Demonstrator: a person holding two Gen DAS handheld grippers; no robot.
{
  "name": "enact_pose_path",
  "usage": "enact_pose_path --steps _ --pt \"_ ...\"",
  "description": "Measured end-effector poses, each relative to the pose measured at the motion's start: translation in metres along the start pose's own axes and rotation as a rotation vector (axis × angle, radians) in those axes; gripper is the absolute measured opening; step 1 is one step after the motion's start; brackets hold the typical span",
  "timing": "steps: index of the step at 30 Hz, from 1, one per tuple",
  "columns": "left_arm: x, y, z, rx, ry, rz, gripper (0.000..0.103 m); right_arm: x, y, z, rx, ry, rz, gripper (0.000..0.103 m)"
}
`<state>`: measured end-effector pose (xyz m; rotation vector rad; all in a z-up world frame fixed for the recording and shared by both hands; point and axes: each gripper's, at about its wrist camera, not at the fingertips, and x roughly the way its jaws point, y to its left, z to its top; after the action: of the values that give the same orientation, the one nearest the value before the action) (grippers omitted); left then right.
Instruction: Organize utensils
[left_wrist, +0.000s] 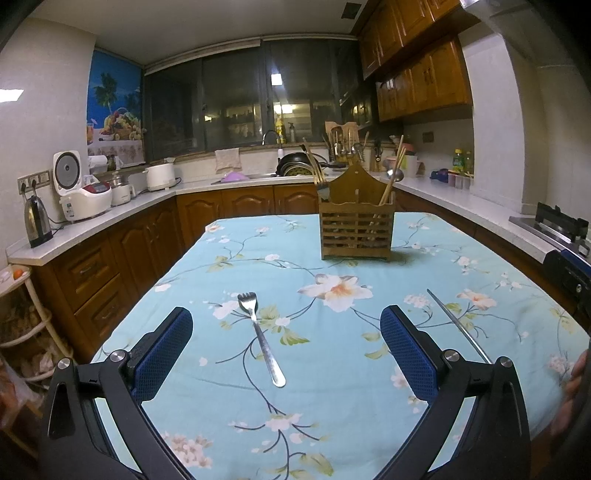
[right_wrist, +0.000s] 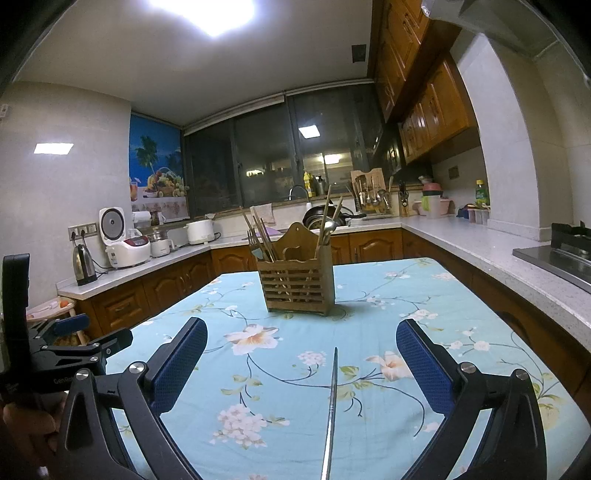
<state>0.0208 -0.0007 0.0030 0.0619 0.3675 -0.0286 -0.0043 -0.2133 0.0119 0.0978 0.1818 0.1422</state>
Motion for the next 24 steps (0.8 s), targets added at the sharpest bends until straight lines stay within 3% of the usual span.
enact_pose_path --steps 24 --pt "0.0006 -0.0028 0.0023 0.001 0.005 -0.005 0.103 0.0004 0.0009 -0.0003 0.006 0.004 0.001 0.103"
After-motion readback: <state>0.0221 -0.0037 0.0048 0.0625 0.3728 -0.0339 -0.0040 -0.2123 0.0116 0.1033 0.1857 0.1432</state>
